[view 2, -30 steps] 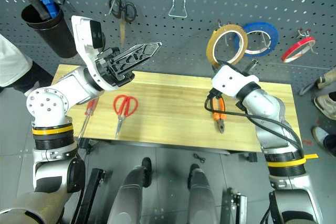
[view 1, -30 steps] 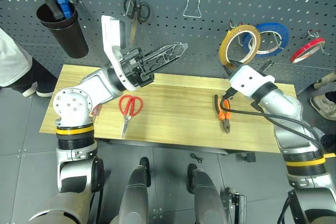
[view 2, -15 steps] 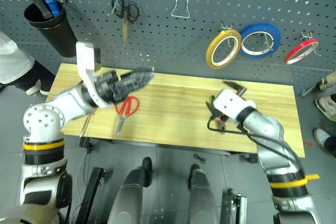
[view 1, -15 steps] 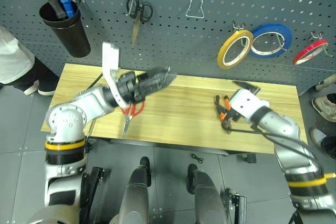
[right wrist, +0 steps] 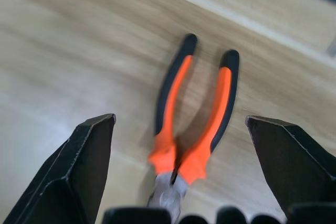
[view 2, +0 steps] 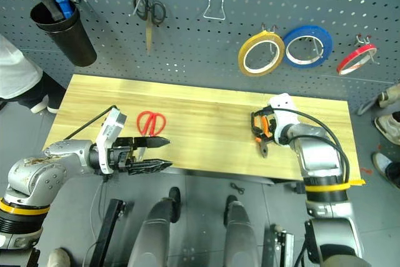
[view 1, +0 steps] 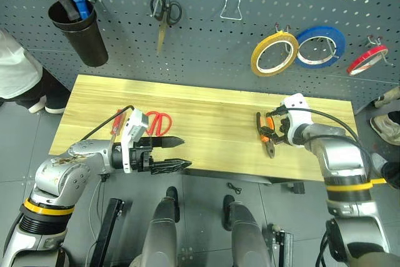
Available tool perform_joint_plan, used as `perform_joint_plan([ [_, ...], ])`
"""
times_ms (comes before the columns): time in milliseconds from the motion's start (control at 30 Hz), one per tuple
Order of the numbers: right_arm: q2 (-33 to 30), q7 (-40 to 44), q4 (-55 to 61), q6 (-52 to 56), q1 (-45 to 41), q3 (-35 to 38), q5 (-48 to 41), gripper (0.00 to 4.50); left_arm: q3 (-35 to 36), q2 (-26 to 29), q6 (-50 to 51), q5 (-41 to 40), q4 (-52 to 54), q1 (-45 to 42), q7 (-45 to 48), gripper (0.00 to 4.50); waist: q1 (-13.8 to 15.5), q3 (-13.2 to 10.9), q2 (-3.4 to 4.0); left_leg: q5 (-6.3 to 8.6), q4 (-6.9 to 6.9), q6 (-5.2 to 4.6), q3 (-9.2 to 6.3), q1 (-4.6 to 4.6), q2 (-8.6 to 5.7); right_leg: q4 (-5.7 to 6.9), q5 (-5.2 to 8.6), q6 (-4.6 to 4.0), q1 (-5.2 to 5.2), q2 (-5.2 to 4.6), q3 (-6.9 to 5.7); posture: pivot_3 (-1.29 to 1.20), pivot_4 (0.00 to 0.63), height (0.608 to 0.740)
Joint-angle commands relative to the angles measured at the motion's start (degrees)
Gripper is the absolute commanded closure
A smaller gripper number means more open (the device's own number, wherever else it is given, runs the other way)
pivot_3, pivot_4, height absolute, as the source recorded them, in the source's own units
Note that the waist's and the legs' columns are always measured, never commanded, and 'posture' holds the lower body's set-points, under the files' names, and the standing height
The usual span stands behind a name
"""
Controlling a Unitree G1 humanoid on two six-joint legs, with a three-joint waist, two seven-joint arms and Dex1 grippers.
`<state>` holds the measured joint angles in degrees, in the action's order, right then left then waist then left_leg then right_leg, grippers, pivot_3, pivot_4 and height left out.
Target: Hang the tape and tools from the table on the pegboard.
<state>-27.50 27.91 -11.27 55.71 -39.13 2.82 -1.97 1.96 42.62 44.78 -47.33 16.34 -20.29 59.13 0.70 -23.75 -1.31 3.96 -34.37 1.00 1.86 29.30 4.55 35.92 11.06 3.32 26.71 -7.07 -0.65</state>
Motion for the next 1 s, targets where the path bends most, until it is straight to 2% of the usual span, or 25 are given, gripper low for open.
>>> perform_joint_plan([
  [33,0.84,-3.92,-7.66,0.33,-2.73,2.59,-0.36,0.07,2.03,-0.44,-0.15,-1.49,3.84,0.34,-1.04,0.00,0.10,0.00,0.00,-0.02,0.01,-0.03,0.00,0.03,-0.03,0.07,-0.09,0.13,0.00,0.00,0.00,0.09,0.449,0.740],
  [200,1.62,-6.33,-15.88,-1.84,-4.72,2.55,-0.76,0.07,3.27,-0.85,1.58,-3.57,6.27,0.50,-3.19,0.00,0.68,0.00,0.00,-0.02,0.33,-0.03,-0.04,0.05,-0.12,0.11,-0.01,0.27,0.03,0.00,-0.03,0.10,0.449,0.740],
  [400,1.82,-5.49,-19.36,-3.92,-5.55,0.88,-0.79,0.07,4.00,-0.92,2.21,-4.76,6.59,0.19,-4.20,0.00,0.73,-0.01,-0.01,-0.02,0.36,-0.03,-0.04,-0.05,-0.11,0.12,0.17,0.57,0.00,0.00,-0.04,0.11,0.455,0.740],
  [567,2.26,-5.00,-18.32,-3.11,-4.52,1.29,-2.00,1.58,3.83,-0.53,1.79,-4.67,6.30,0.05,-4.19,0.00,0.84,-0.01,-0.01,-0.03,0.34,-0.03,-0.05,-0.08,-0.10,0.12,0.15,0.56,-0.03,0.00,-0.03,0.12,0.451,0.740],
  [600,2.31,-5.07,-17.54,-2.52,-4.14,1.47,-2.30,1.71,3.86,-0.59,1.76,-4.67,6.27,0.04,-4.26,0.00,0.86,-0.01,-0.01,-0.03,0.33,-0.03,-0.05,-0.08,-0.10,0.12,0.15,0.56,-0.04,0.00,-0.03,0.12,0.451,0.740],
  [700,2.39,-5.30,-15.93,-1.50,-3.41,1.72,-2.81,1.71,3.82,-0.79,1.64,-4.60,6.10,-0.01,-4.40,0.00,0.90,-0.01,-0.01,-0.03,0.34,-0.03,-0.05,-0.08,-0.10,0.11,0.14,0.54,-0.04,0.00,-0.03,0.11,0.448,0.740],
  [833,3.70,-3.53,0.09,4.97,-0.45,3.81,-7.78,1.71,6.73,-1.38,3.78,-8.09,5.93,-0.32,-7.08,0.00,1.19,-0.01,-0.01,-0.03,0.35,-0.03,-0.06,-0.06,-0.10,0.13,0.12,0.49,-0.03,0.00,-0.03,0.12,0.437,0.740],
  [933,5.03,0.30,22.68,6.53,1.54,2.75,-14.73,1.71,13.31,-1.78,8.24,-17.43,5.86,-0.65,-13.17,0.00,0.78,-0.01,0.00,-0.03,0.35,-0.03,-0.07,0.07,-0.09,0.21,0.06,0.40,0.14,0.02,0.00,0.11,0.425,0.740],
  [1000,6.44,0.52,32.40,4.87,0.71,2.84,-17.43,1.71,16.94,-2.32,10.14,-23.97,5.26,-1.45,-18.12,0.00,0.42,-0.01,0.00,-0.08,0.34,0.02,-0.09,0.19,-0.07,0.33,0.08,0.45,0.35,0.05,0.03,0.11,0.425,0.740],
])
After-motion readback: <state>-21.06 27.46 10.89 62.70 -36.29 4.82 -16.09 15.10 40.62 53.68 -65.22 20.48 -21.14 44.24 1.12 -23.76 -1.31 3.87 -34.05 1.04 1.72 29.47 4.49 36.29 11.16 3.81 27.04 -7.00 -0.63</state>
